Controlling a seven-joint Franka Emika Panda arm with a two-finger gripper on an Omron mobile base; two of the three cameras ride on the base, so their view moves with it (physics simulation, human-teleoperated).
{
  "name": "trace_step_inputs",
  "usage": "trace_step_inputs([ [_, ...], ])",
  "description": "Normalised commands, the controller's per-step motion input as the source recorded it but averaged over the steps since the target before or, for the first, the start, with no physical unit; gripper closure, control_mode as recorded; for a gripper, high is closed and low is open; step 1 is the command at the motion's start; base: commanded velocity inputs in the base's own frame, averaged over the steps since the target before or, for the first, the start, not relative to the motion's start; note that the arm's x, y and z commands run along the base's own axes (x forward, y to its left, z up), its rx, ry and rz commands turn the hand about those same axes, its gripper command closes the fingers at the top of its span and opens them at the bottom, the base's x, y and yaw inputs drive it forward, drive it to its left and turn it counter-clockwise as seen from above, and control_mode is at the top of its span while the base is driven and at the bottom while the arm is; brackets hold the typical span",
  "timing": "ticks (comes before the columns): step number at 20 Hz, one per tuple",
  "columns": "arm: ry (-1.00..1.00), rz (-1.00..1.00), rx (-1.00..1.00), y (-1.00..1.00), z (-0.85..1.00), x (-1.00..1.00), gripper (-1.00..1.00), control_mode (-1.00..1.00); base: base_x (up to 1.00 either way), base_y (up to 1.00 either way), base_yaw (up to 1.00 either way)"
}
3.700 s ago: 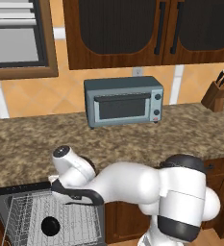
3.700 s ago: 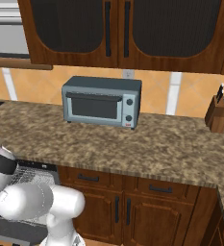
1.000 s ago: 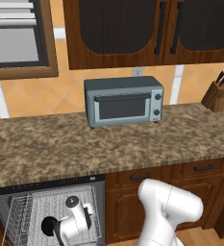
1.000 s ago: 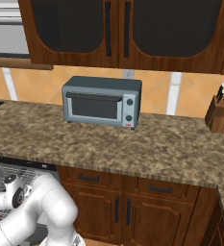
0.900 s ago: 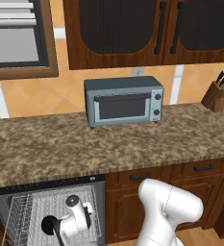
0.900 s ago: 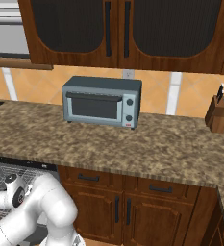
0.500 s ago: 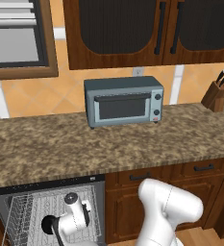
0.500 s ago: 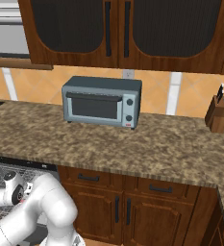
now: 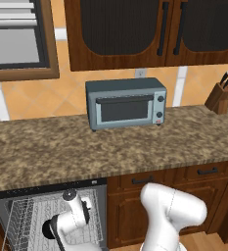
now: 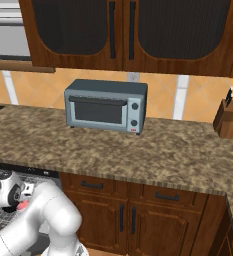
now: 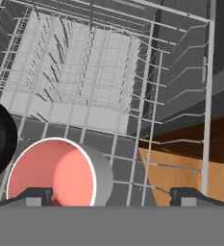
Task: Pick up the cup and bowl from the counter, place them in the dishwasher, and close the dishwasher door.
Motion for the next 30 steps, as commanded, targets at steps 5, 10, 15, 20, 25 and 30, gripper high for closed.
trace_step_inputs([
  [5,-0.12,0.01,0.03,-0.01,0.49,-0.55,-1.00,-1.00,0.00,0.00,0.00],
  [10,-0.05,0.01,0.05,-0.21,0.09,-0.13,-1.00,-1.00,0.00,0.00,0.00],
  [15,-0.14,-0.03,0.10,-0.20,0.23,-0.09,-1.00,-1.00,0.00,0.00,0.00],
  [20,-0.23,0.00,0.12,-0.01,0.31,-0.11,-1.00,-1.00,0.00,0.00,0.00],
  [25,-0.22,0.03,0.08,0.01,0.20,-0.40,-1.00,-1.00,0.00,0.00,0.00],
  [30,-0.18,0.07,0.03,0.03,0.19,-0.39,-1.00,-1.00,0.00,0.00,0.00],
])
